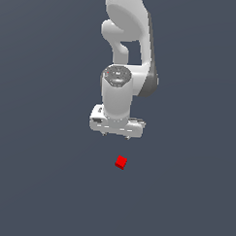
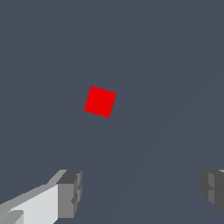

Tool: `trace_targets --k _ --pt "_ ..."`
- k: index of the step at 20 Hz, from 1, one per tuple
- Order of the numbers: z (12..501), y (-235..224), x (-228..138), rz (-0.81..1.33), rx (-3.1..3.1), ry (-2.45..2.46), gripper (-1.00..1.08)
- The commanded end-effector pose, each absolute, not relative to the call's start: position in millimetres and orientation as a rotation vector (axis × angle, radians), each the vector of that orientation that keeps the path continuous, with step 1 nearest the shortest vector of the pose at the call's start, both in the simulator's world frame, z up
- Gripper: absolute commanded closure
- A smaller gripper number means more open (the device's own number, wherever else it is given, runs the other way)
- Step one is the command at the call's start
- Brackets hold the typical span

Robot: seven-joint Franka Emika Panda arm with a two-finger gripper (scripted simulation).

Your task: Pick up the red cube and move it to a goal position.

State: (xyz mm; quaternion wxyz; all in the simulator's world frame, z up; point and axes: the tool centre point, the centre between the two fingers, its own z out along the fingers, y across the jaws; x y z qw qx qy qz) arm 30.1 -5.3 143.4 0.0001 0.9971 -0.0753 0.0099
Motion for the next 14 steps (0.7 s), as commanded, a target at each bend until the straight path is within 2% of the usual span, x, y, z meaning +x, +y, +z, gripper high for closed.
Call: trace_targets --k 1,14 --pt "127 0 38 0.027 3.127 -0.292 -0.92" --pt "44 20 84 0.006 3.085 -0.591 -0.92"
